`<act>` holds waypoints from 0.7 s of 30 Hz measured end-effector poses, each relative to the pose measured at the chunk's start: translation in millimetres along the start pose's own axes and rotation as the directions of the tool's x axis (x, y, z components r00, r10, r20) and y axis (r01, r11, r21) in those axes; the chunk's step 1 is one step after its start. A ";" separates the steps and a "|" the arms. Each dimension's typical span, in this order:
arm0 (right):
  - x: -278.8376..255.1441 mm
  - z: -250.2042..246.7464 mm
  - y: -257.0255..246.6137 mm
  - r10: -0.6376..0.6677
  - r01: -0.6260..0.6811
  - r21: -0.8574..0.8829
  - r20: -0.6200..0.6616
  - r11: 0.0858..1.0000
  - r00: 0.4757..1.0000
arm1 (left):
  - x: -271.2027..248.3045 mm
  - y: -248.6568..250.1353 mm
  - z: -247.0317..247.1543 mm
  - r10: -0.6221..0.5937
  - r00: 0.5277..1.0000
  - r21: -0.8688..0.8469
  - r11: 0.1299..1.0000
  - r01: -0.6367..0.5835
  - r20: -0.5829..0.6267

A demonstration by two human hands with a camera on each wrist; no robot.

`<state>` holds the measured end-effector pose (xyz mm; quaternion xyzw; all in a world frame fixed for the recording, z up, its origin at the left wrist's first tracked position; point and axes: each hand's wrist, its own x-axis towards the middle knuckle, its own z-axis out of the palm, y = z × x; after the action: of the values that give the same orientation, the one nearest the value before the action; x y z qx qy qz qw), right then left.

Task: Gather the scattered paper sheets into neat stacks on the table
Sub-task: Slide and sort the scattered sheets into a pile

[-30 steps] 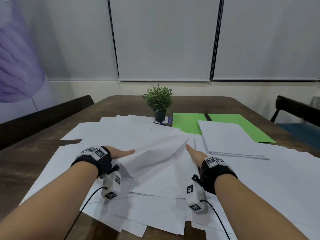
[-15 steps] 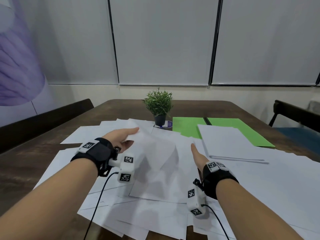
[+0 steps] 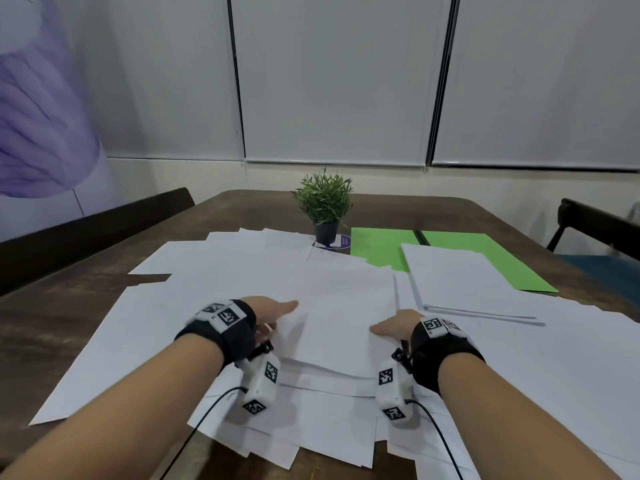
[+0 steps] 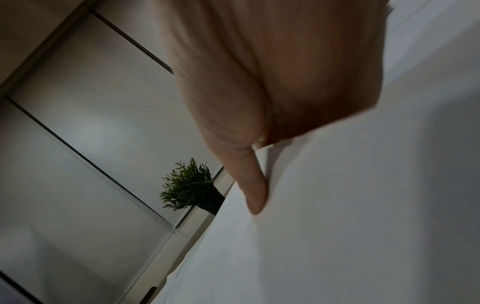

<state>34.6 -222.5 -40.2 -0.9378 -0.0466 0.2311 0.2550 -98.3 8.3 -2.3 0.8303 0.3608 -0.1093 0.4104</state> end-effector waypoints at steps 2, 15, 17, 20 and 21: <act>-3.8 0.1 -1.7 0.000 -0.002 -0.100 -0.023 0.995 1.000 | 0.5 -7.7 -21.2 -0.008 0.998 -0.042 0.999 0.006 -0.057; 2.6 12.2 -16.8 -0.023 0.024 -0.226 0.007 0.974 1.000 | 26.7 -129.5 -100.7 -0.166 0.956 0.272 0.934 0.231 -0.241; 8.2 14.8 -17.0 -0.026 0.016 -0.272 -0.033 0.962 0.999 | 27.5 -127.3 -98.7 -0.150 0.960 0.287 0.933 0.216 -0.237; 5.0 15.3 -17.9 -0.050 0.033 -0.291 -0.053 0.956 0.997 | 30.7 -116.7 -97.4 -0.092 0.958 0.298 0.938 0.175 -0.271; 2.2 15.2 -18.6 -0.048 0.031 -0.279 -0.056 0.960 0.997 | 24.6 -111.6 -97.1 -0.080 0.956 0.294 0.942 0.165 -0.283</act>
<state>30.2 -199.0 -43.4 -0.9698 -0.0893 0.1881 0.1269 -168.7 139.7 -19.2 0.8678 0.4421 -0.0781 0.2131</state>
